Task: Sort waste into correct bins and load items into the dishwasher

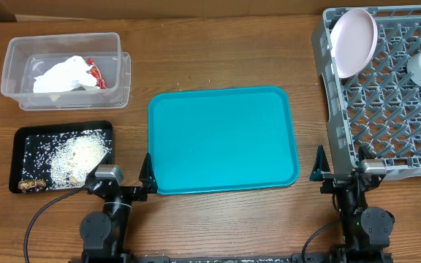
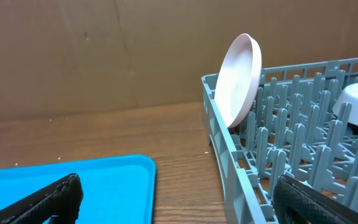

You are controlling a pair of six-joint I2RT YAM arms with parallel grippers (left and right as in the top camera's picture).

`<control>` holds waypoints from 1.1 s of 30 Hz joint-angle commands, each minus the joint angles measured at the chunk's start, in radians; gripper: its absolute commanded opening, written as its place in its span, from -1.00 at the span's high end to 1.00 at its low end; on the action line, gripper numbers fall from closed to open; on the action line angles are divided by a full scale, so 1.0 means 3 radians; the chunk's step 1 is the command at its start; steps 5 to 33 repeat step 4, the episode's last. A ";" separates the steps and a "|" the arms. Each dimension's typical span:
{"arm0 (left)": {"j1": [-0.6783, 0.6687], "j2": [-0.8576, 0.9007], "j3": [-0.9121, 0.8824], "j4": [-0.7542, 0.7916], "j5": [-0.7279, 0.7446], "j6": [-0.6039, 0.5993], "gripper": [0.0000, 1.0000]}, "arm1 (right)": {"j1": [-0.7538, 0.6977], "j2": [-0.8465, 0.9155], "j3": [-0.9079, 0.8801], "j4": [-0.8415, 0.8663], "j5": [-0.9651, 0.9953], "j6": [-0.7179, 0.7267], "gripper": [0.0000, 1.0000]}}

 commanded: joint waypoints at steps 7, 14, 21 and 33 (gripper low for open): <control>-0.0024 -0.0042 -0.0014 -0.0013 -0.0048 0.0065 -1.00 | -0.0022 -0.0033 -0.0034 0.0019 -0.0022 -0.0023 -1.00; -0.0024 -0.0042 -0.0014 -0.0013 -0.0048 0.0065 -1.00 | -0.0022 -0.0033 -0.0034 0.0019 -0.0022 -0.0023 -1.00; -0.0024 -0.0042 -0.0014 -0.0013 -0.0048 0.0065 -1.00 | -0.0022 -0.0033 -0.0034 0.0019 -0.0022 -0.0023 -1.00; -0.0024 -0.0042 -0.0014 -0.0013 -0.0048 0.0065 -1.00 | -0.0022 -0.0033 -0.0034 0.0019 -0.0022 -0.0023 -1.00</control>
